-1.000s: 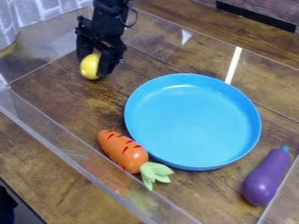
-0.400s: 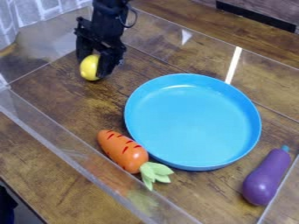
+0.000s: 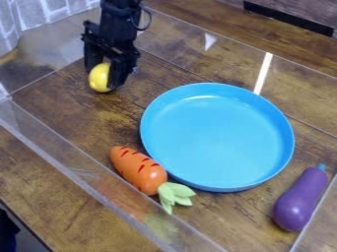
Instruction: Remove the lemon from the blue tray and put it on the table
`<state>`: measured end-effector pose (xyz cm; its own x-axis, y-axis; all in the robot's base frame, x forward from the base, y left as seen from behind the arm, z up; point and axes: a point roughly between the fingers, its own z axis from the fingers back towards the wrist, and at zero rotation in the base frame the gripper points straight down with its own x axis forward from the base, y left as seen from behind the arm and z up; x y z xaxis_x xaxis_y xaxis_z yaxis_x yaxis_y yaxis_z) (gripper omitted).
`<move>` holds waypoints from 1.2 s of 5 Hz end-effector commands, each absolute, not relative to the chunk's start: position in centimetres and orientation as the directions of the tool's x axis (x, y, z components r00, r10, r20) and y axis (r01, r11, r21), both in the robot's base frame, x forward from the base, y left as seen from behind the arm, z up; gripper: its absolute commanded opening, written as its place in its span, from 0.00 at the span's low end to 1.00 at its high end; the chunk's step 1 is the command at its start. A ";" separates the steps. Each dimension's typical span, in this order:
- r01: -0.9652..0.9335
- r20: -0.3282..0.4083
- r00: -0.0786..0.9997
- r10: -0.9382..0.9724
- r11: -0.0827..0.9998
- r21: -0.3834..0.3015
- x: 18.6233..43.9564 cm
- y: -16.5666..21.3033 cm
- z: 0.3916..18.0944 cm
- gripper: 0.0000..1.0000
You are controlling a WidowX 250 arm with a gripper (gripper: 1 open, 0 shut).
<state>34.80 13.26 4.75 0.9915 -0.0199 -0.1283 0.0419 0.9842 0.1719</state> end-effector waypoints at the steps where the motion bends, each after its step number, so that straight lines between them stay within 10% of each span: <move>1: -0.004 -0.027 1.000 0.009 0.981 0.195 34.7 14.3 8.8 0.00; 2: -0.005 -0.022 1.000 0.009 0.981 0.191 34.9 14.3 8.7 0.00; 3: -0.005 -0.017 1.000 0.009 0.982 0.187 35.0 14.2 8.6 1.00; 6: -0.103 0.098 0.991 0.089 0.984 0.145 33.8 15.9 13.9 1.00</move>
